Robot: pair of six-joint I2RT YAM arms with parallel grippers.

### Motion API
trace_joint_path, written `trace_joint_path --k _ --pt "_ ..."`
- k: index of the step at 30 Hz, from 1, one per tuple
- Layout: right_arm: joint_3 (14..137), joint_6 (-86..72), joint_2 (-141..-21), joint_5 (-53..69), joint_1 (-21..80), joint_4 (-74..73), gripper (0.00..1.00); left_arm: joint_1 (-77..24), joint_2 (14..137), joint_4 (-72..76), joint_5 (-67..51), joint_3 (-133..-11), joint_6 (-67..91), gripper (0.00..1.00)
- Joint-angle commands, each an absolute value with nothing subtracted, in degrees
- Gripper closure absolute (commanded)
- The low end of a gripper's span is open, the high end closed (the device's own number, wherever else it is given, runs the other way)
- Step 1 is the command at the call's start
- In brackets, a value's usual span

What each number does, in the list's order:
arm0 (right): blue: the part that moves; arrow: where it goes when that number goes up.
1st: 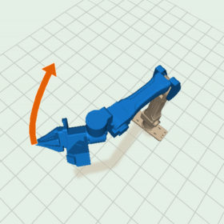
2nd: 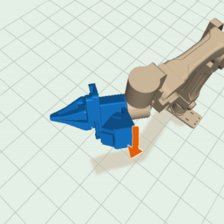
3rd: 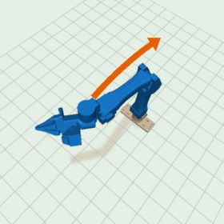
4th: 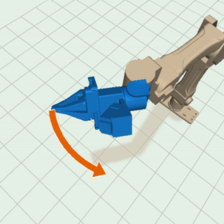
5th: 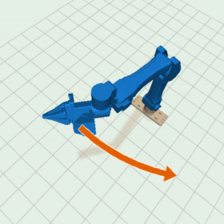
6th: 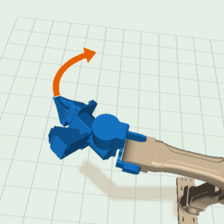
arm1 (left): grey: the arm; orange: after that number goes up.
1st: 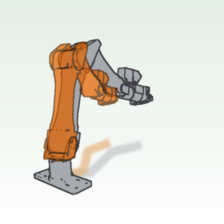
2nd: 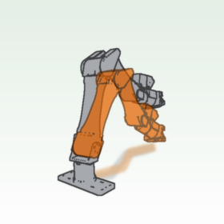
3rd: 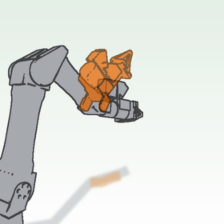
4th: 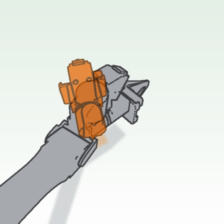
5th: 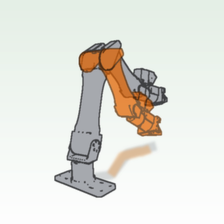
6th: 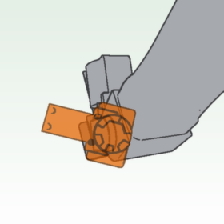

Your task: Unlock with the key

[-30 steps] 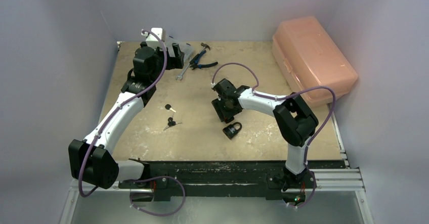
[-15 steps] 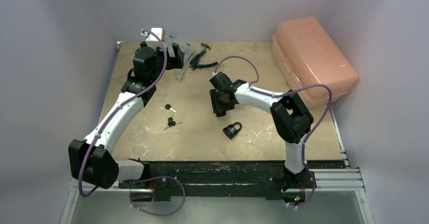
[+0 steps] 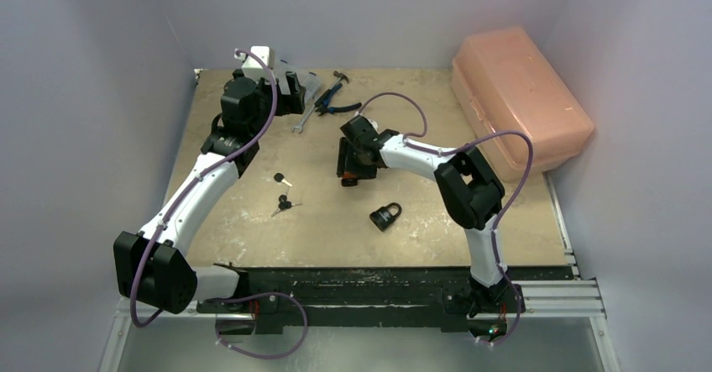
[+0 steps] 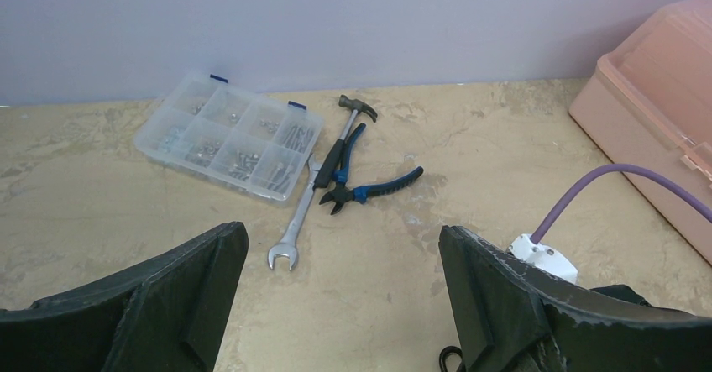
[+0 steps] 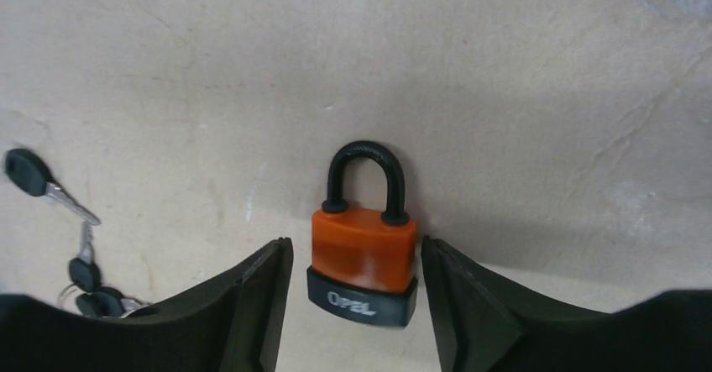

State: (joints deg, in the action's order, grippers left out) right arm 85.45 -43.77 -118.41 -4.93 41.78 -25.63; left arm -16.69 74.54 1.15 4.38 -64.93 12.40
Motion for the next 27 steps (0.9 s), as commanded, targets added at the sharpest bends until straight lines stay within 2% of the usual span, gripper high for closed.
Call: trace_joint_path --k 1,4,8,16,27 --pt "86.61 -45.37 -117.94 -3.64 42.04 -23.77 0.3 -16.87 73.49 2.72 5.05 -66.53 12.02 0.09" --pt "86.69 -44.54 -116.67 -5.18 42.02 -24.41 0.2 -16.87 73.48 2.81 5.01 -66.6 12.02 0.09" --pt "87.9 -41.43 -114.74 -7.91 42.05 -25.68 0.15 -16.87 73.2 2.81 5.14 -66.56 11.95 0.09" --pt "88.94 -29.08 -110.67 -5.33 43.78 -21.61 0.16 -16.87 66.24 7.22 13.33 -61.8 11.57 0.09" --pt "105.22 -31.24 -117.07 -7.27 51.81 -29.76 0.17 -15.38 60.85 8.51 20.91 -59.53 12.49 0.08"
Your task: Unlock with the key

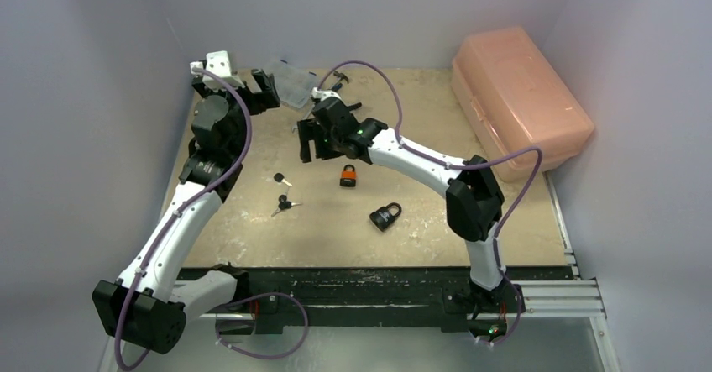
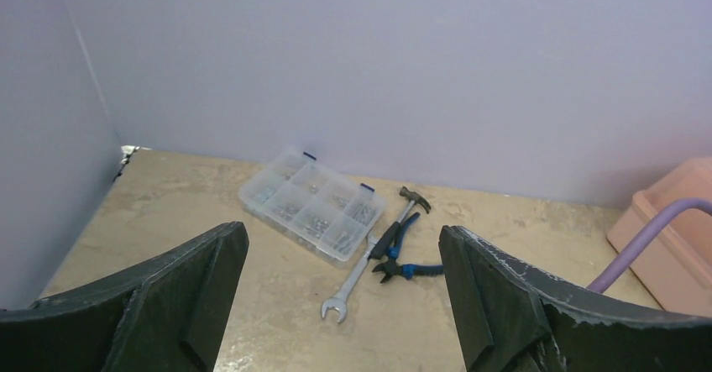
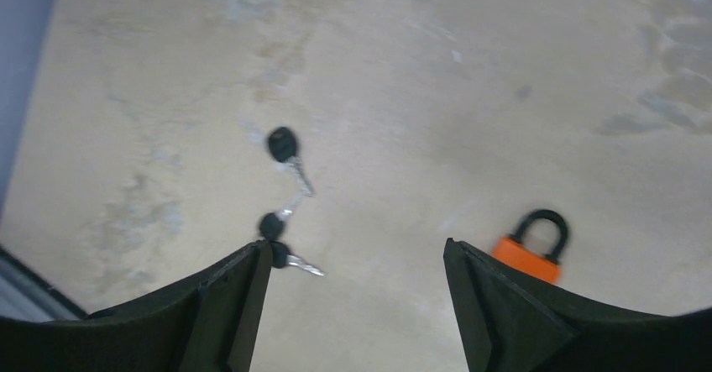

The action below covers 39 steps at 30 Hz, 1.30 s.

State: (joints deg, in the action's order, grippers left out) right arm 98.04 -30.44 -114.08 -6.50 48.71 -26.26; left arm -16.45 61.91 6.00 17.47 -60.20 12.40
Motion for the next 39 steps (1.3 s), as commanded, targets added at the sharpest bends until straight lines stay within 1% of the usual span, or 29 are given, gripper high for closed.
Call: trace_joint_path --k 1,5,12,18,22,28,32,35,37,39 --pt "106.8 -31.36 -118.13 -7.36 52.64 -29.9 0.17 -15.18 60.68 8.48 20.92 -59.53 12.78 0.08" --pt "112.47 -28.97 -122.46 -6.94 54.66 -28.87 0.19 -15.03 60.34 8.39 21.6 -59.34 13.1 0.08" --pt "123.38 -18.83 -131.35 -6.16 55.47 -30.6 0.2 -15.01 60.24 8.0 23.49 -59.43 12.66 0.08" --pt "126.08 -12.46 -135.17 -8.78 56.31 -29.78 0.2 -14.77 59.92 8.08 23.91 -59.33 12.88 0.08" --pt "129.36 -10.74 -138.5 -9.37 56.89 -31.1 0.2 -14.61 60.03 7.83 23.82 -59.5 12.91 0.08" --pt "130.7 -8.84 -140.46 -9.34 58.04 -29.65 0.19 -13.9 60.18 7.91 23.14 -59.62 13.44 0.08" --pt "132.13 -9.42 -141.06 -10.78 58.63 -31.48 0.2 -13.72 60.38 7.78 23.03 -59.63 13.58 0.08" --pt "133.94 -14.45 -140.49 -16.26 59.65 -37.27 0.2 -13.48 60.38 7.71 23.03 -59.68 13.54 0.08" --pt "131.24 -21.17 -138.47 -16.24 59.84 -39.12 0.2 -12.97 60.45 7.69 22.63 -59.78 13.85 0.08" --pt "125.83 -27.97 -135.33 -13.81 60.05 -38.26 0.22 -12.28 60.59 7.59 21.71 -59.84 14.55 0.08"
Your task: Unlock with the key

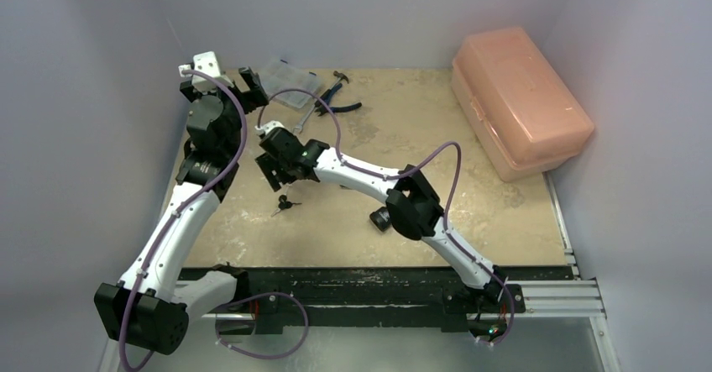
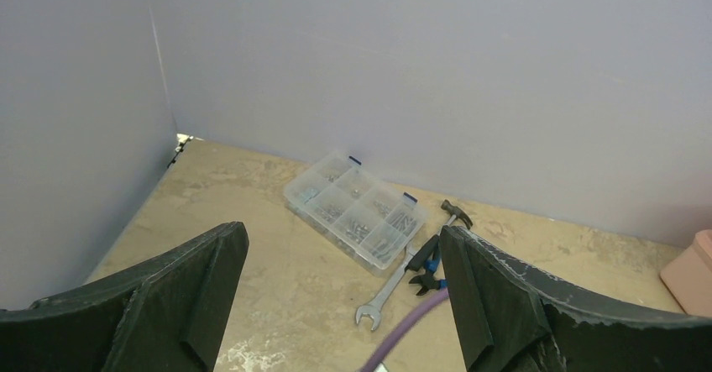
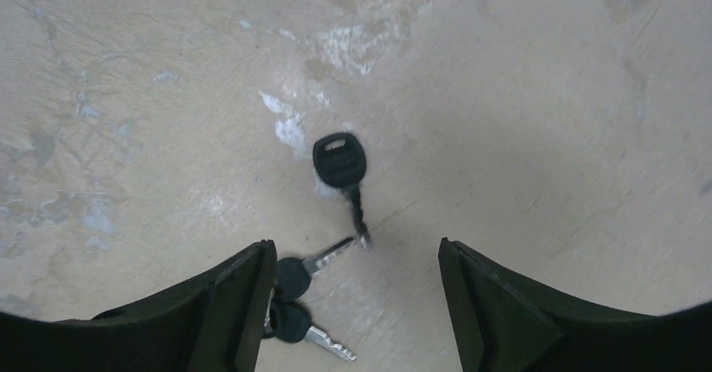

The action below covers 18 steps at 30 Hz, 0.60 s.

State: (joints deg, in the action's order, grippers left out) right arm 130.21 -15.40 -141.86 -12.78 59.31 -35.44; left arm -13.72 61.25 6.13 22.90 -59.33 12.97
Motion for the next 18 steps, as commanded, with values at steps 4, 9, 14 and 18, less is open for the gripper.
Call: trace_joint_path --k 4,9,14,18 --pt "119.18 -35.94 -133.23 -10.92 61.19 -35.64 0.24 -11.52 60.97 7.48 20.75 -60.03 15.22 0.09" --pt "123.33 -36.98 -136.54 -10.01 62.89 -37.93 0.25 -11.51 61.04 7.41 20.83 -59.96 15.25 0.09" --pt "123.22 -37.09 -137.18 -9.53 63.28 -36.76 0.26 -11.51 61.09 7.34 20.83 -60.05 15.16 0.09" --pt "123.94 -36.69 -138.31 -9.98 63.35 -36.05 0.3 -11.51 61.0 7.32 20.7 -60.14 15.22 0.09"
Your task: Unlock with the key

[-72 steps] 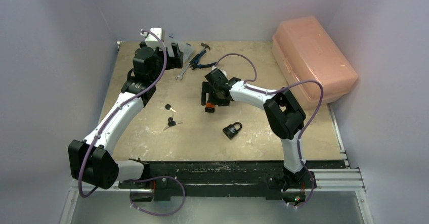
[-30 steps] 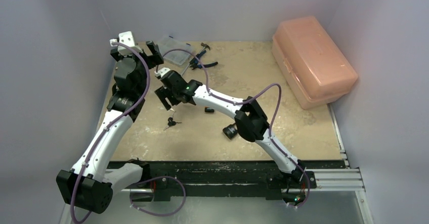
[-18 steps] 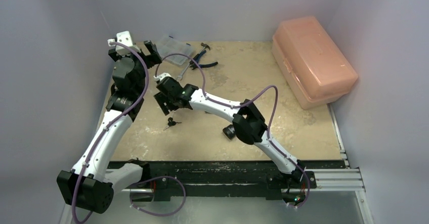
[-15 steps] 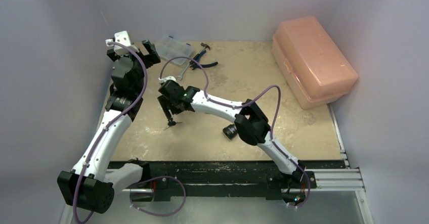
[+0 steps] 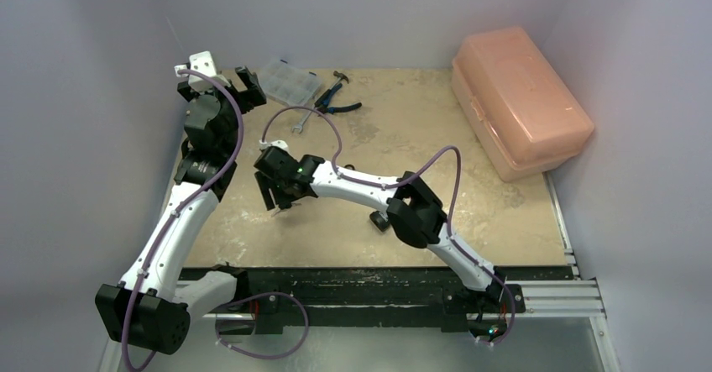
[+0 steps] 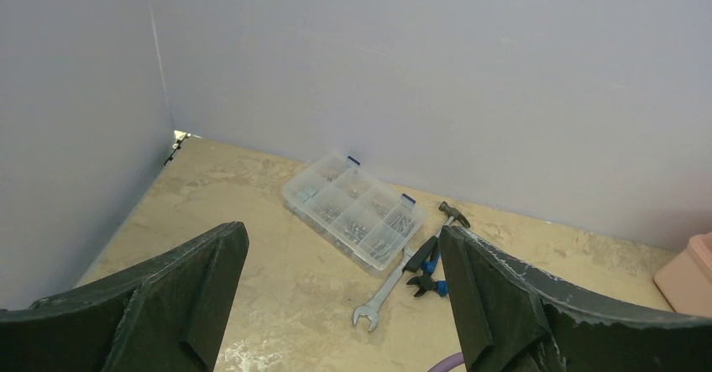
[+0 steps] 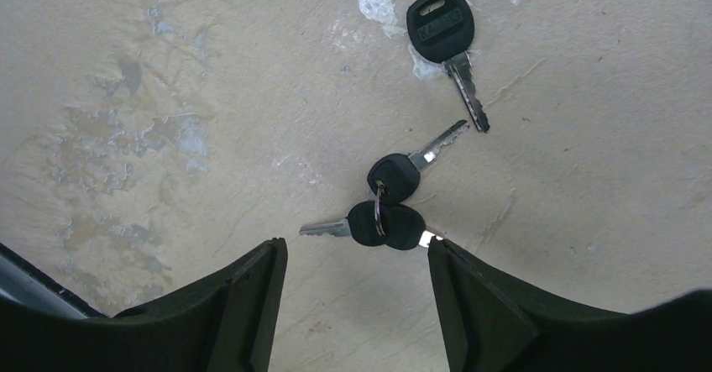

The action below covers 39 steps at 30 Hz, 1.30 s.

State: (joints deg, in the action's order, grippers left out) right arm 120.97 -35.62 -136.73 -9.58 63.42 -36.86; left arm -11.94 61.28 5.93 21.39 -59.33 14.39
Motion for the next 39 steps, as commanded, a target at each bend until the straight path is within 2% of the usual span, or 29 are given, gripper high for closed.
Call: trace_joint_path --k 1,7,11,24,39 --pt "124.28 -36.61 -138.86 -9.87 63.37 -35.71 0.31 -11.54 61.0 7.29 20.58 -60.14 15.21 0.09" --pt "126.83 -36.08 -141.9 -11.12 63.96 -36.63 0.35 -11.52 60.91 7.29 20.74 -60.12 15.25 0.09" --pt "127.13 -35.75 -143.11 -12.45 64.53 -37.43 0.42 -11.51 60.73 7.22 20.96 -60.14 15.15 0.09" --pt "116.97 -34.12 -138.65 -12.56 64.77 -32.48 0.98 -11.53 61.08 7.33 20.53 -59.96 15.22 0.09" --pt "85.26 -32.54 -112.42 -10.08 64.27 -9.67 1.0 -14.19 62.14 9.25 9.23 -60.91 14.01 0.09"
